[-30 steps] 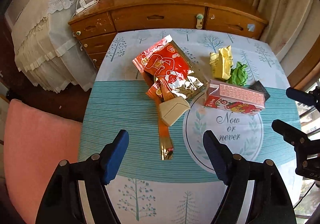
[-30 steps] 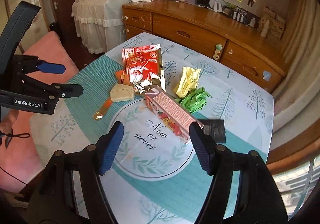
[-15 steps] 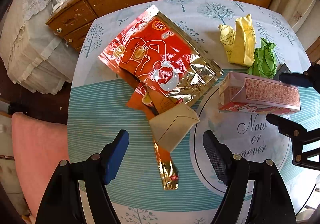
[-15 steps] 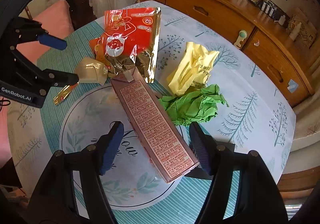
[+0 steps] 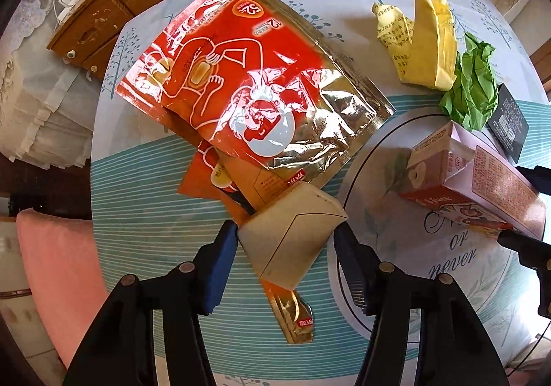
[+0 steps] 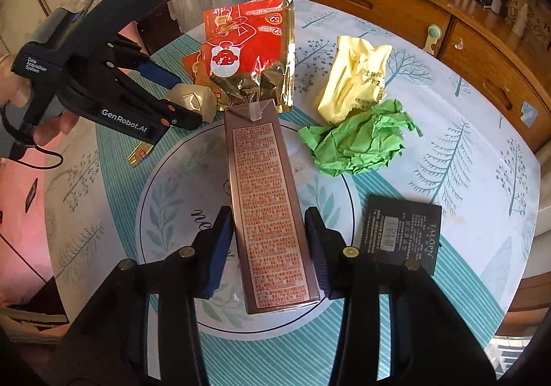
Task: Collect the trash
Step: 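Grasp the beige paper piece with the left tool while the right tool grasps the pink juice carton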
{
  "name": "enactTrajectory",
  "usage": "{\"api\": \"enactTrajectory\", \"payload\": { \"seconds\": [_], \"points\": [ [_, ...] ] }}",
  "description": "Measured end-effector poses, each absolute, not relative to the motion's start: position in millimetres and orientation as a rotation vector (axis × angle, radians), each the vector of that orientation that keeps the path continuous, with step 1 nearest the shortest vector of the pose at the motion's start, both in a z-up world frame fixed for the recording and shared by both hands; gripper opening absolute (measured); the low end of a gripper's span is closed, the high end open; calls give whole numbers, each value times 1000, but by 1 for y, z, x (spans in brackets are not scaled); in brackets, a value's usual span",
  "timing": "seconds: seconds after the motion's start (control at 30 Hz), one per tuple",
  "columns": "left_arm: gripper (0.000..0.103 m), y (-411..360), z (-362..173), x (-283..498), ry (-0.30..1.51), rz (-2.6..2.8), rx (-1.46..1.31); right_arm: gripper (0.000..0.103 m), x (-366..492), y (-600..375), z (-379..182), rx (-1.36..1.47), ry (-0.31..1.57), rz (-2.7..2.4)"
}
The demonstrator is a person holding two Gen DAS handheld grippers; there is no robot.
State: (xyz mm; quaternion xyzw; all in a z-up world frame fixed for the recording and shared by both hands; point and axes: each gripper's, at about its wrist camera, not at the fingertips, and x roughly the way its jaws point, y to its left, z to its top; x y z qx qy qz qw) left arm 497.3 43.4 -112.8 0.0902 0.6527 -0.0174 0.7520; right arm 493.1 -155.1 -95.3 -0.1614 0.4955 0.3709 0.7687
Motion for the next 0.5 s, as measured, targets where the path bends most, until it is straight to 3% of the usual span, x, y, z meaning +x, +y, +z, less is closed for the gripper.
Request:
{"api": "enactTrajectory", "payload": {
  "seconds": [0.07,0.5],
  "points": [
    [54,44,-116,497,1431,-41,198,39,491,-156,-95,-341,1078,803],
    [53,48,-71,463,1313,30,160,37,469,-164,-70,-249,1068,789]
  ]
}}
